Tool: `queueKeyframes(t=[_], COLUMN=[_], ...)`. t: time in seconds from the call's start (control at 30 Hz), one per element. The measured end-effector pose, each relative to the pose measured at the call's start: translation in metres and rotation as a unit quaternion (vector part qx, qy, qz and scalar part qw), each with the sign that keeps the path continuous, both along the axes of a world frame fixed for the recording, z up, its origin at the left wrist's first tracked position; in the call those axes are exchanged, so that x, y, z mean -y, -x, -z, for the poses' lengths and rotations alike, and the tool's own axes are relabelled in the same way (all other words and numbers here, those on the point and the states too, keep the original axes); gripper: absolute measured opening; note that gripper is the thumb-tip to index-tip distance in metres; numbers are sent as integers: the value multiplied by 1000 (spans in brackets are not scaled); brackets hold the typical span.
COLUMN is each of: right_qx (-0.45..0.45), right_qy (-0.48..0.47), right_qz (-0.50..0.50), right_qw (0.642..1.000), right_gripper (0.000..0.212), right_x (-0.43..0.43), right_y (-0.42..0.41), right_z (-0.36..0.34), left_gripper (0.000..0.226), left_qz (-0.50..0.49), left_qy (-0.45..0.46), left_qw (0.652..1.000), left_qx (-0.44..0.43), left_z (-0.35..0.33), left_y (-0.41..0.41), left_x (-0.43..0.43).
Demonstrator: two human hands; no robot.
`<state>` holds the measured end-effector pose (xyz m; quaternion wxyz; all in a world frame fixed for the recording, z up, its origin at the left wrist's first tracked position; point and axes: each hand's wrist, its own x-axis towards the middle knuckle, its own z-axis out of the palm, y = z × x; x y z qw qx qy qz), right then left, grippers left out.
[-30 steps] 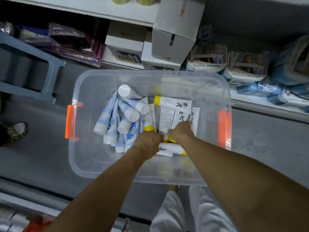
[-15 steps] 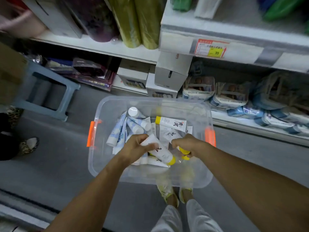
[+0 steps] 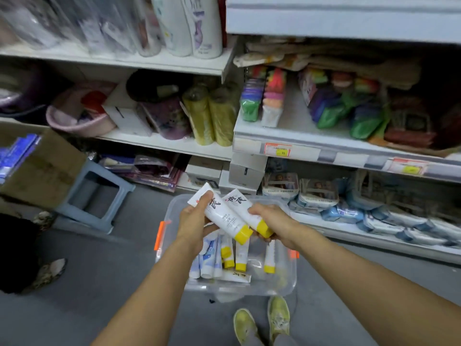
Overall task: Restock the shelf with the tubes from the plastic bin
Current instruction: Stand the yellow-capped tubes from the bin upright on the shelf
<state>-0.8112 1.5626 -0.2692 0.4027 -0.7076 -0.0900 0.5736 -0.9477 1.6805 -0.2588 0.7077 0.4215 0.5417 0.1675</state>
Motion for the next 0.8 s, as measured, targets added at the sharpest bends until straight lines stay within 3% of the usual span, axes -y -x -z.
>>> queueKeyframes(t=[0.17, 0.3, 0.53, 0.8], right_qx=[28, 56, 114, 252], right_qy=[-91, -160, -249, -302], right_qz=[20, 23, 25, -6], right_qw=[995, 985, 961, 919], right_gripper=[14, 37, 44, 44], right_x=[8, 17, 22, 39], right_y=[-13, -31, -59, -117], right_z=[-53, -92, -155, -252], left_gripper=[16, 14, 20, 20], left_qz=[36, 79, 132, 153], left_qy=[-59, -108, -202, -297], left_qw=[998, 991, 969, 939], left_qx=[-5, 20, 49, 85], left_z=[-49, -93, -164, -250], left_y=[-12, -24, -52, -106], left_x=[-2, -1, -2, 5])
